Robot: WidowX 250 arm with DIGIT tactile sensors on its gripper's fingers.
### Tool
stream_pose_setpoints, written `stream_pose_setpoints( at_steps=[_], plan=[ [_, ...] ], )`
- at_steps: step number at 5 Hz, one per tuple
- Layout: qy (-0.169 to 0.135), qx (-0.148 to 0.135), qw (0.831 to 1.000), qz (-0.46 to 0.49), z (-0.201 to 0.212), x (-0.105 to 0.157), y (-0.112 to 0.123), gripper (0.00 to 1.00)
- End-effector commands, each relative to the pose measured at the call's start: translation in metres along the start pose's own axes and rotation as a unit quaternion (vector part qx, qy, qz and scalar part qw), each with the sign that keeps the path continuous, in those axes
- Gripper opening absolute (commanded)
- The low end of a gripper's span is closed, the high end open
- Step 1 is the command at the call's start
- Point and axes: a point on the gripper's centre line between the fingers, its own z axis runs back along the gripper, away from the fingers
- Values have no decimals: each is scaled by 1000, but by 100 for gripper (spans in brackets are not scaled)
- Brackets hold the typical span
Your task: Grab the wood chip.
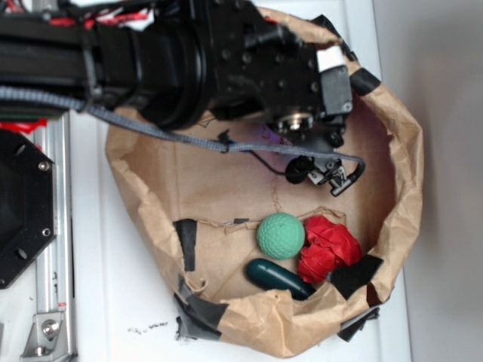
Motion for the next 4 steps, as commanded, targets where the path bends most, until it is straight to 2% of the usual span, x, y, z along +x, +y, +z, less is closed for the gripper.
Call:
stream_pose_setpoints(
  at_steps=[1,4],
  plan=[
    [-15,-13,1000,0,-4,12,6,0],
    [-12,0,1000,2,-13,9,8,0]
  ],
)
